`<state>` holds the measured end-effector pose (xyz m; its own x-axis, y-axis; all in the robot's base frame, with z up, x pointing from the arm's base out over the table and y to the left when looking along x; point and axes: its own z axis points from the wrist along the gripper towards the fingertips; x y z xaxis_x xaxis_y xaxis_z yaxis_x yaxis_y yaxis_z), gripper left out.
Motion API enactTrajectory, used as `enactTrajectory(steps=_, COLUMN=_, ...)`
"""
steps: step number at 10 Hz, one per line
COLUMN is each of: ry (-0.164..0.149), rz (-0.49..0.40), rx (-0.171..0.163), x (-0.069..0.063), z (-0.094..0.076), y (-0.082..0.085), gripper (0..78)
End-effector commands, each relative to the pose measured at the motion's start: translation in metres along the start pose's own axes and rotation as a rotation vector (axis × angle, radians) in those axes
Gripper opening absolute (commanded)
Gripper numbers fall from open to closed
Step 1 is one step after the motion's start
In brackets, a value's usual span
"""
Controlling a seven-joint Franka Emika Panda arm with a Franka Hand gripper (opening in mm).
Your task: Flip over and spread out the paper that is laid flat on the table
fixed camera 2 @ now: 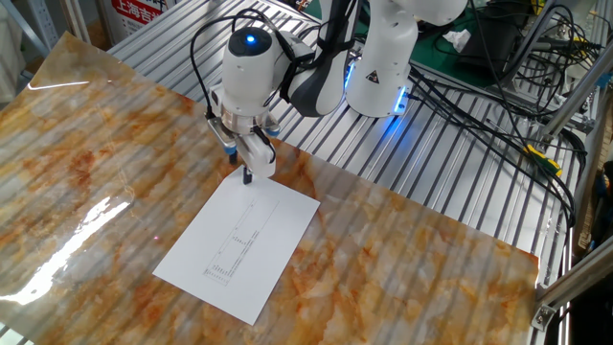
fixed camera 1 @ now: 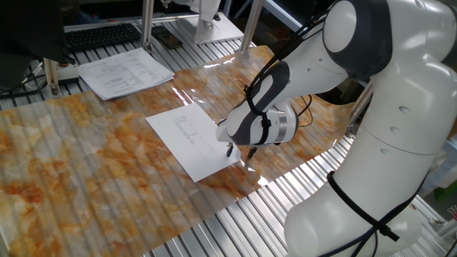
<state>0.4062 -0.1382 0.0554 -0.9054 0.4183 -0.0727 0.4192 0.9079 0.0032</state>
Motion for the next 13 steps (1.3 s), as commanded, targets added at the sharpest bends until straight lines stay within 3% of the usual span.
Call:
enactTrajectory(steps=1, ry=0.0, rz=0.001, rx=-0.001, x=-0.001, z=-0.001, y=0.0, gripper=1.3)
enactTrajectory(steps=8, ry=0.0, rz=0.001, rx=-0.001, x=-0.001, z=-0.001, y=0.0, gripper=1.3)
enactTrajectory(steps=13, ry=0.017, rz=-0.012, rx=0.013, x=-0.001, z=-0.026, y=-0.001, gripper=1.3)
